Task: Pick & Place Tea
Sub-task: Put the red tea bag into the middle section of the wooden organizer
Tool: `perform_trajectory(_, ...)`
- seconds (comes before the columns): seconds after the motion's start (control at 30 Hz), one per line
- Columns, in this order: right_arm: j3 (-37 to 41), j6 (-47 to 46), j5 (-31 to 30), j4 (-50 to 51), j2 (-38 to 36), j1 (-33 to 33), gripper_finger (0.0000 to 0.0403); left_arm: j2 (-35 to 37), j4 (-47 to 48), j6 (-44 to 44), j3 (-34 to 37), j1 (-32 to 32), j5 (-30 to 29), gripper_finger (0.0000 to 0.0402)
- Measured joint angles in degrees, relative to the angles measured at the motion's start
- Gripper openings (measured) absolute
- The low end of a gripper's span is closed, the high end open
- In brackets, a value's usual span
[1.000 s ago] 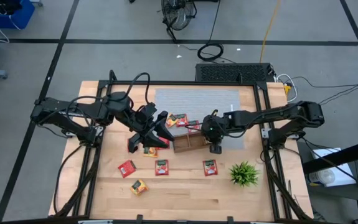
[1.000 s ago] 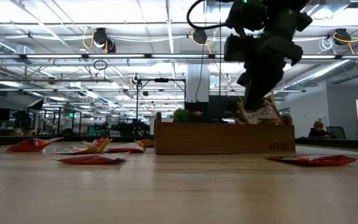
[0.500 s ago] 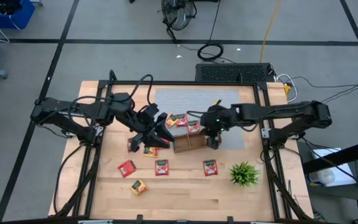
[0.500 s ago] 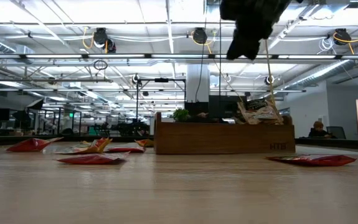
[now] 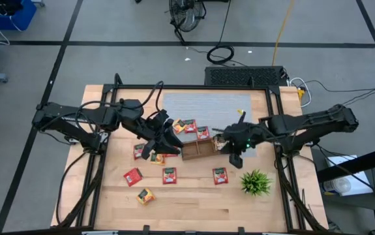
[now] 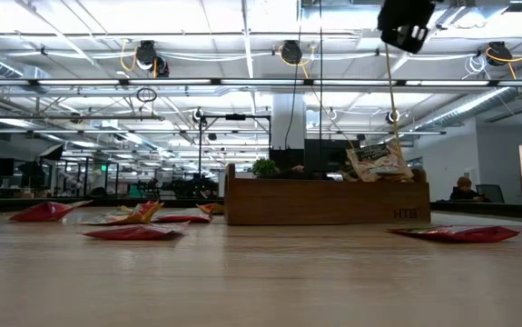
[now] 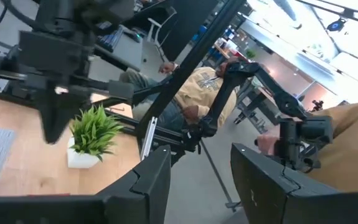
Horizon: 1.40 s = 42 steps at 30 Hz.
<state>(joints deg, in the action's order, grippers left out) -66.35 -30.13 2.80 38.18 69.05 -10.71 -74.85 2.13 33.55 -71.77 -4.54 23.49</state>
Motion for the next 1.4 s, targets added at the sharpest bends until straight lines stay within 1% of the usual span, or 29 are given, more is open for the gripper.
perform_trajectory(0.13,-3.3,-4.6,-0.1,0.4,2.1,-4.2,0.0000,0.0,1.7,-0.4,0.0,0.0,0.4,0.0170)
perform_trajectory(0.2,-5.9,-5.2,-1.5,2.0,3.7,-6.4,0.0000,0.0,2.9,-0.4,0.0,0.0,0.5,0.0170)
perform_trajectory(0.37,-14.2,-5.0,-4.6,8.7,8.1,-10.0,0.0000,0.0,4.2,0.2,0.0,-0.4,0.3,0.0170)
perform_trajectory(0.43,-17.2,-4.1,-5.6,11.6,9.6,-10.8,0.0000,0.0,4.2,-0.1,0.0,-0.9,-0.9,0.0170)
perform_trajectory(0.53,-18.4,-2.2,-7.5,15.1,10.5,-11.4,0.0001,0.0,4.2,-0.7,0.0,-1.6,-2.6,0.0170)
perform_trajectory(0.6,-17.6,-1.4,-6.8,15.8,10.4,-11.4,0.0006,0.0,4.2,-0.5,0.0,-1.7,-3.0,0.0170)
perform_trajectory(0.67,-16.2,-0.3,-5.6,15.8,10.3,-11.4,0.0021,0.0,4.2,0.1,0.0,-1.7,-3.0,0.0170)
perform_trajectory(0.8,-11.8,1.2,-5.3,14.6,10.4,-11.4,0.0070,0.0,4.2,0.1,0.0,-1.9,-3.2,0.0170)
perform_trajectory(0.93,-5.0,2.0,-3.4,6.9,10.4,-11.4,0.0125,0.0,4.2,0.0,0.0,-2.0,-3.2,0.0170)
perform_trajectory(1.07,1.5,1.4,-2.5,-1.0,10.4,-11.4,0.0167,0.0,4.2,0.0,0.0,-1.9,-3.2,0.0170)
perform_trajectory(1.13,4.3,0.8,-2.4,-3.4,10.6,-11.4,0.0180,0.0,4.2,-0.2,0.0,-1.9,-3.2,0.0170)
perform_trajectory(1.2,6.0,0.6,-0.9,-5.2,11.9,-11.4,0.0185,0.0,4.2,-0.2,0.0,-1.9,-3.2,0.0170)
perform_trajectory(1.27,6.4,1.0,0.6,-5.3,14.2,-11.6,0.0185,0.0,4.3,-0.3,0.0,-1.9,-3.2,0.0170)
perform_trajectory(1.4,4.9,4.7,3.5,-4.9,20.6,-12.0,0.0180,0.0,4.7,-0.4,0.0,-1.9,-3.2,0.0170)
